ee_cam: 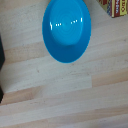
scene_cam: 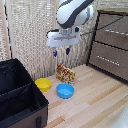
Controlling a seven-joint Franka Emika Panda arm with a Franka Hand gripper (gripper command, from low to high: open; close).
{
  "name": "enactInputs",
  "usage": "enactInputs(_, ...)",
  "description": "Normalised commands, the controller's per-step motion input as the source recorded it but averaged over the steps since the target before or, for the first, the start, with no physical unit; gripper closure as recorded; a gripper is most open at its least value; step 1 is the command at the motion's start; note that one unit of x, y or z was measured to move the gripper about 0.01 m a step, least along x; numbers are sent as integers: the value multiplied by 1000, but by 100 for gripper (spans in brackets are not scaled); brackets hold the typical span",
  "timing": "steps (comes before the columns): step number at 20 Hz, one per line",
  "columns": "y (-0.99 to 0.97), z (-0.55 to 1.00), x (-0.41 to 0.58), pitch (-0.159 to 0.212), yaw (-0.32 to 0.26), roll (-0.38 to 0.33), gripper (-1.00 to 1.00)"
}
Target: Move your gripper towards the bottom drawer handle. Grasp the handle gently with your gripper. Apply gentle outward force to slide the bottom drawer open.
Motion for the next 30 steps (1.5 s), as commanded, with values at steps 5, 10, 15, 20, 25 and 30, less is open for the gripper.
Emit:
enactInputs(5,14,-9,97,8,111,-330,-100)
enactInputs(10,-65,0,47,0,96,-375,-100)
enactInputs(15,-81,0,33,0,98,-375,-100)
enactInputs(20,-210,0,2,-17,109,-348,-100)
enactInputs(25,-340,0,-47,-36,136,-294,-100)
enactInputs(30,-338,0,-70,-15,133,-308,-100)
